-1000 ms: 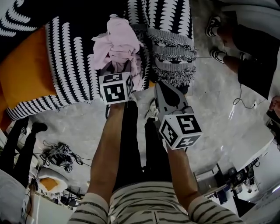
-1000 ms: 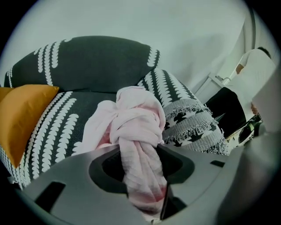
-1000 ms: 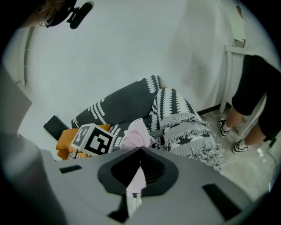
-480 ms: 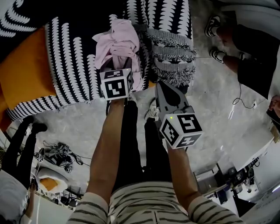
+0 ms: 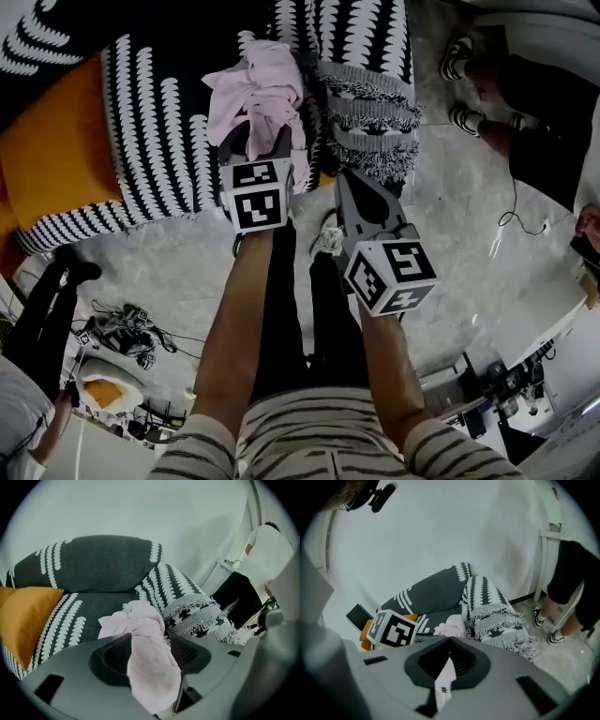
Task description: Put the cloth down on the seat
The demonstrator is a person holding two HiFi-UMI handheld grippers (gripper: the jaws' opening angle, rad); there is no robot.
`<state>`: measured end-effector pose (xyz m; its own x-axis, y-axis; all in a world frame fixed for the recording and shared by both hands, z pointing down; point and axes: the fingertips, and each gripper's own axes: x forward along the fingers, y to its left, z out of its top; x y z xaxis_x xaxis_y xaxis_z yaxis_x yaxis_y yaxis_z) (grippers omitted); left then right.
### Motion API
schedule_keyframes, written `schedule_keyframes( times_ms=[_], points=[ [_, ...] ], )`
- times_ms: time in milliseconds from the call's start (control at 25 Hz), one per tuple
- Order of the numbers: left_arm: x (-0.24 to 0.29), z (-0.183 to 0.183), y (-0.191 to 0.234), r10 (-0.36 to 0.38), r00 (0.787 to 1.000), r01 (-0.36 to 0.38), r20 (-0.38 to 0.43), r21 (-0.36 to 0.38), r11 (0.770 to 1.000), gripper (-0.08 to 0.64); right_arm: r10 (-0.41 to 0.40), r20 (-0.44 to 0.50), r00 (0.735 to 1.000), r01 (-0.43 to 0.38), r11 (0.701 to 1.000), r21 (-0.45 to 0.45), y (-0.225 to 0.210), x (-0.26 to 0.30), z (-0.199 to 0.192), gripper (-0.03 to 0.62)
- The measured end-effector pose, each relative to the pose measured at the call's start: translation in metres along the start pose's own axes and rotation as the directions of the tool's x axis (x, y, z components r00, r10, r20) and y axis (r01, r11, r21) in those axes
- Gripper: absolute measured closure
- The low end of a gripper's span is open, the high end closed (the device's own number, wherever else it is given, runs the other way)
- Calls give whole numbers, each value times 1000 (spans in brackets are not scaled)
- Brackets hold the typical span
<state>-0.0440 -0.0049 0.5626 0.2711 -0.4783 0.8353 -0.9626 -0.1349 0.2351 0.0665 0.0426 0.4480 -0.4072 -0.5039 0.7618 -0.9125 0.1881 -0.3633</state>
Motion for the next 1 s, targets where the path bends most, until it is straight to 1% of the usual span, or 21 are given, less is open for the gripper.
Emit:
schedule_keyframes(
  times_ms=[200, 320, 360, 520, 640, 720, 840, 920, 1000],
  points=[
    [-21, 6, -11, -20, 999, 21, 49, -18, 1000, 302, 1, 4, 1000, -1, 1000, -4, -2, -5, -4, 580],
    [-33, 9, -14, -6, 997, 6, 72, -5, 1000, 305, 2, 5, 1000, -2, 1000, 0, -2, -10, -3, 579],
    [-36, 10, -14, 1, 997, -1, 77, 1, 1000, 317, 4, 6, 1000, -4, 1000, 0, -1, -11, -3, 580],
    [-41, 4, -19, 8, 996, -8, 89, -4, 1000, 340, 11, 15, 1000, -11, 1000, -5, -1, -14, -7, 580],
    [-49, 6, -22, 27, 994, -27, 103, 1, 1000, 377, 13, 23, 1000, -13, 1000, -4, -1, -18, -5, 580],
    [-55, 7, -24, 38, 993, -38, 108, -4, 999, 420, 15, 29, 999, -15, 1000, -7, -1, -23, -2, 579],
    [-64, 8, -27, 48, 991, -47, 123, -7, 999, 431, 14, 40, 999, -14, 1000, -10, 0, -28, 0, 579],
    [-72, 9, -28, 59, 989, -58, 135, -9, 998, 451, 14, 47, 999, -13, 1000, -17, 2, -34, 3, 579],
    [-82, 11, -30, 74, 986, -74, 148, -10, 997, 499, 18, 54, 998, -16, 1000, -25, 4, -40, 6, 579]
  ],
)
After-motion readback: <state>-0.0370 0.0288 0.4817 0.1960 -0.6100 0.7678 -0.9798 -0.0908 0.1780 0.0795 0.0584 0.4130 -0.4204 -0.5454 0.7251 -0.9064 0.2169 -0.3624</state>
